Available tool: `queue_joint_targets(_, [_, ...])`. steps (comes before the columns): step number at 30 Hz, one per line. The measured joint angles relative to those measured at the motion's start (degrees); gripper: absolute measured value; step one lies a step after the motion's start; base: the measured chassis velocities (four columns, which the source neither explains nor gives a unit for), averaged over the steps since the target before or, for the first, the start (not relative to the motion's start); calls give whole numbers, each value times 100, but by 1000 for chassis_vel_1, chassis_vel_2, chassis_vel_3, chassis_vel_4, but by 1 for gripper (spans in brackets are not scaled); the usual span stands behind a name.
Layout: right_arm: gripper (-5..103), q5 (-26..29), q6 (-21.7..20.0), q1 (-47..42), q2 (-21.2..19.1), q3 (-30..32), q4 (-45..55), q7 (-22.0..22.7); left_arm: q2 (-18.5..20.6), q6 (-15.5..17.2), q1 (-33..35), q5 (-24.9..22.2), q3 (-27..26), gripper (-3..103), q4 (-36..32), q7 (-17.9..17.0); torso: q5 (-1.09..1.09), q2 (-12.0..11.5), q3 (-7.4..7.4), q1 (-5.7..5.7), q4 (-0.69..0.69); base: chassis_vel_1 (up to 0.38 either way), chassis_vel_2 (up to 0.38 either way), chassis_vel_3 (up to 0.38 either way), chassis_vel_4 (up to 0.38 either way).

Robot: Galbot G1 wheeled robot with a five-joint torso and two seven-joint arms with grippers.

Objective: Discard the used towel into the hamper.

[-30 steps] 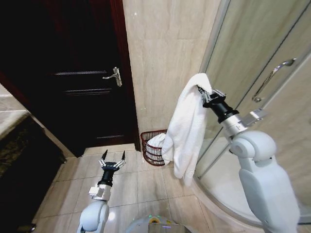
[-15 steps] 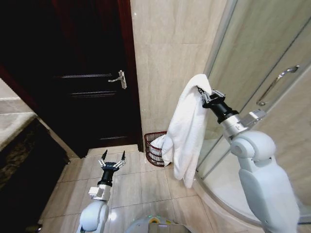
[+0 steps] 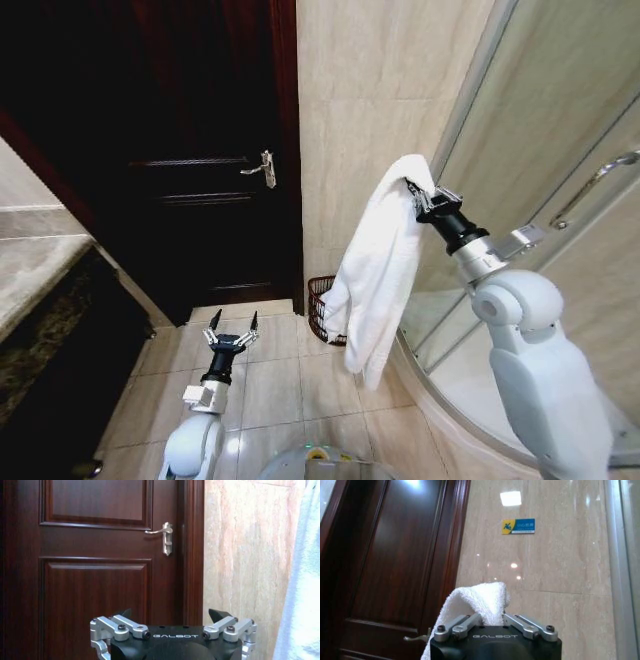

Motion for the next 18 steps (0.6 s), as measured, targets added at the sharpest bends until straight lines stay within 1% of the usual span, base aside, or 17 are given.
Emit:
queue_joint_targets(6, [5,-45,6,-4,22,-8,-22,-51,-6,-11,-2,0,1,100,17,20,1,173,91,80,0,0,0,0,0])
queue_joint_targets(7, [5,-45,6,-4,22,-8,-22,-51,-6,-11,-2,0,1,100,17,20,1,173,91,80,0,0,0,0,0])
queue_joint_targets(12, [5,-66,6,23,60,-44,-36,-64,0,-13,-8,0,-3,100,33,24,-1,353,192,160,0,0,0,0,0])
queue_joint_targets(17, [5,-73,9,71,83,-57,-83,-74,-9,-14,-19,0,-2,100,48,26,0,447,244,203,0,0,0,0,0])
queue_joint_targets(18, [5,-76,11,123,96,-69,-128,-78,-13,-14,-28,0,-4,100,56,27,0,508,277,230,0,0,0,0,0])
